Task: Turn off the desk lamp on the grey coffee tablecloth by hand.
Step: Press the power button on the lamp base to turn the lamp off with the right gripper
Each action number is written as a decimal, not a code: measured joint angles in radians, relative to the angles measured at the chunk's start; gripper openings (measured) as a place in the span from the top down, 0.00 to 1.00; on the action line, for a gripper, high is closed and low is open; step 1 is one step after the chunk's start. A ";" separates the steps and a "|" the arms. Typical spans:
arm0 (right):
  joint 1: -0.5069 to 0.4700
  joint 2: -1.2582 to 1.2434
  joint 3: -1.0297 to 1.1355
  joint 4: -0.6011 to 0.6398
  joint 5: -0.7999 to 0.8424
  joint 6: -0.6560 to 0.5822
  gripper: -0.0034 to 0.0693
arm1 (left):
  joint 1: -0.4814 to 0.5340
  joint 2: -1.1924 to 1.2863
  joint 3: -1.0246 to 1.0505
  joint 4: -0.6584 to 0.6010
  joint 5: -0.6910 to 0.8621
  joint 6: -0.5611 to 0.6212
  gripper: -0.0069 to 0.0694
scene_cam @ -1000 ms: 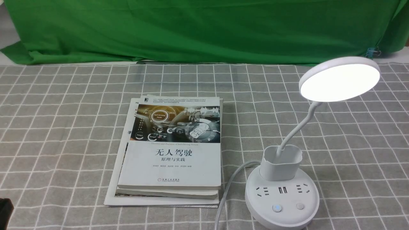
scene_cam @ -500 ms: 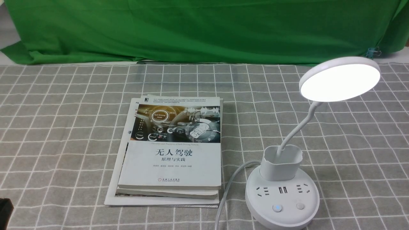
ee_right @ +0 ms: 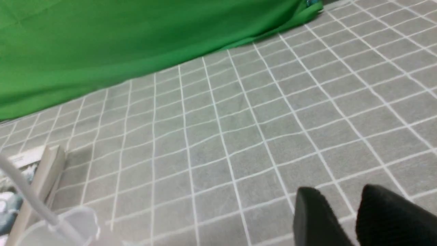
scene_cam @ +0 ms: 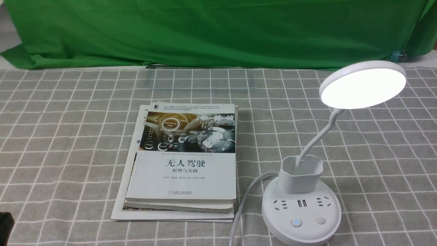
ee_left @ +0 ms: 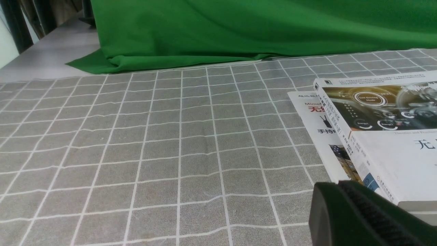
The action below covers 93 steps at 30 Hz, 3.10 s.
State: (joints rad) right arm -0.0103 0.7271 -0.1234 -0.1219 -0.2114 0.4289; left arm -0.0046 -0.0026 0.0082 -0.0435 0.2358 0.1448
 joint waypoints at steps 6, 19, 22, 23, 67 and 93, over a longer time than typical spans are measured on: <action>0.045 0.140 -0.192 -0.001 0.221 -0.054 0.62 | 0.000 0.000 0.000 0.000 0.000 0.000 0.91; 0.292 0.318 -0.420 0.065 0.476 -0.239 0.62 | 0.000 0.000 0.000 0.000 0.000 0.000 0.91; 0.361 0.397 -0.420 0.074 0.519 -0.240 0.63 | 0.000 0.000 0.000 0.000 0.000 0.000 0.91; 0.370 0.408 -0.420 0.075 0.523 -0.240 0.63 | 0.000 0.000 0.000 0.000 0.000 0.000 0.91; 0.623 0.812 -0.646 0.030 0.735 -0.236 0.91 | 0.000 0.000 0.000 0.000 0.000 0.000 0.91; 0.623 0.787 -0.651 0.021 0.787 -0.202 0.92 | 0.000 0.000 0.000 0.000 0.000 0.000 0.91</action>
State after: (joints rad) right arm 0.6127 1.5144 -0.7746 -0.1011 0.5753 0.2272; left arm -0.0046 -0.0026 0.0082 -0.0435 0.2358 0.1448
